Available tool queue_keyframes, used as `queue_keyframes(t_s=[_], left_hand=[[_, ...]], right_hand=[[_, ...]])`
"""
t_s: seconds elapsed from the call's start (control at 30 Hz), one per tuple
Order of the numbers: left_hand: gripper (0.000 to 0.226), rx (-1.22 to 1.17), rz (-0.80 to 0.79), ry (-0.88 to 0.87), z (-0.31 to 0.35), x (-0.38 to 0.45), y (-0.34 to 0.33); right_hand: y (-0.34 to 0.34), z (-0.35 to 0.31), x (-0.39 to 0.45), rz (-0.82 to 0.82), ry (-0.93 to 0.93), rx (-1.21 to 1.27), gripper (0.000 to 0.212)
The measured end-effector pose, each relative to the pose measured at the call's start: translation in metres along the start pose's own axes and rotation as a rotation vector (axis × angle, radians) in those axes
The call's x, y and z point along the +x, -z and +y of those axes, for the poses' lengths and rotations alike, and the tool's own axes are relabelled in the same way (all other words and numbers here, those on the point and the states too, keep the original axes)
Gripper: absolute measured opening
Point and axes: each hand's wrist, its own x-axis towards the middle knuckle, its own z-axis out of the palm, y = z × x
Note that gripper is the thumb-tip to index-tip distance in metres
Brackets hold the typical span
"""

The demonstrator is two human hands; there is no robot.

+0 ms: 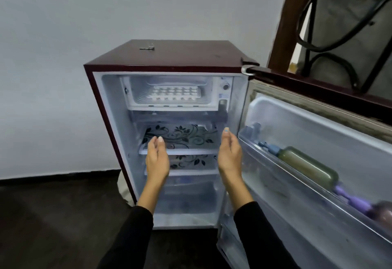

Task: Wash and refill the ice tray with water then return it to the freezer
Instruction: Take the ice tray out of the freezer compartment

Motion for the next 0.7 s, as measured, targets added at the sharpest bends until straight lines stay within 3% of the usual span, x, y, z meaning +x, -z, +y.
queue_keyframes(t_s=[0.3,0.53,0.7], left_hand=[[0.046,0.012,0.031,0.036,-0.014,0.151,0.008],[0.046,0.131,0.005,0.001,-0.011,0.241,-0.011],[0.047,0.201,0.026,-0.004,-0.014,0.296,-0.026]], right_hand=[[-0.088,-0.001,0.129,-0.025,-0.173,0.104,0.051],[-0.140,0.007,0.211,-0.024,-0.162,0.012,0.036],[-0.167,0.019,0.258,-0.024,-0.144,-0.136,0.047]])
